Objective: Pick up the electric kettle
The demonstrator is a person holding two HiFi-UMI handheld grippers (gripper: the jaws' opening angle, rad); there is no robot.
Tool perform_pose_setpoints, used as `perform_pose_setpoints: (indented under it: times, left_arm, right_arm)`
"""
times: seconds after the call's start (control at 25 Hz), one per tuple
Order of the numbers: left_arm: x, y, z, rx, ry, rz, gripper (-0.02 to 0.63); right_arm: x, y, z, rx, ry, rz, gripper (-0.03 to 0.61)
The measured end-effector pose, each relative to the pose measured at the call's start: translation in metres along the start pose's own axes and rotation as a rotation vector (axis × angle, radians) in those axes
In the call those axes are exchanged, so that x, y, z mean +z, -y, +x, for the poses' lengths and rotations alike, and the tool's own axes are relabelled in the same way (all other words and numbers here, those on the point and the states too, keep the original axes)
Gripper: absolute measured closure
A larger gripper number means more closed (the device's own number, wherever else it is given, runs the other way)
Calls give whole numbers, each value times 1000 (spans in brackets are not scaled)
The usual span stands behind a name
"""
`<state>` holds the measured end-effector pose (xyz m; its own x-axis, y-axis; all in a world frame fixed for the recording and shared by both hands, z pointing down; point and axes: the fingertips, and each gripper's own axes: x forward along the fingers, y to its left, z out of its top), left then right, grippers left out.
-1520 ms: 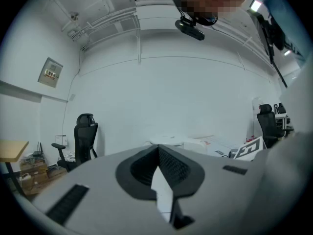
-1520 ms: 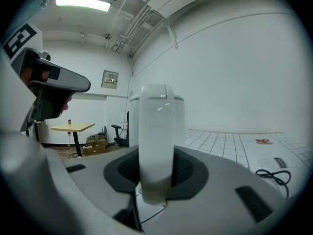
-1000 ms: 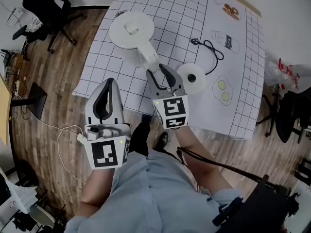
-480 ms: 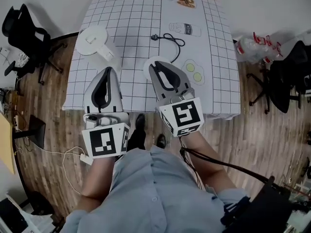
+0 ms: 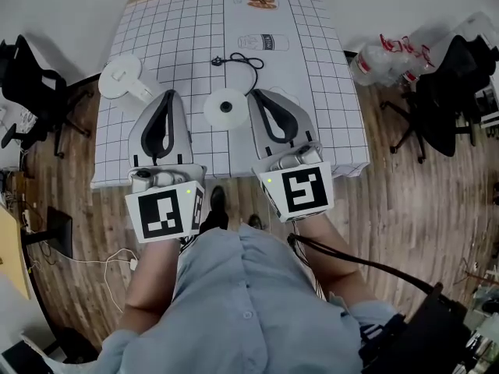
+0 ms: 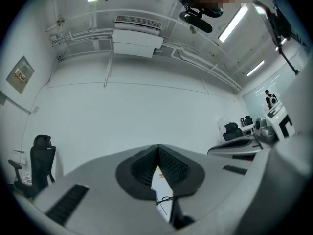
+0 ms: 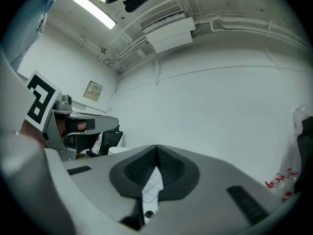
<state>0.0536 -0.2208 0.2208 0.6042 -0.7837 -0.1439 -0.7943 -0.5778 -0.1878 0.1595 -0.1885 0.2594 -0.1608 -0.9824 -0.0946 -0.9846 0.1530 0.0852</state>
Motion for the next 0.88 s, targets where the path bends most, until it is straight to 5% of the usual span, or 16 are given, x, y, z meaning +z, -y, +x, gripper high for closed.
perform_pose_setpoints:
  times: [0.88]
  left_arm:
    - [0, 0, -10, -3, -1, 6, 612]
  right_arm:
    - [15, -10, -1, 1, 73, 22, 578]
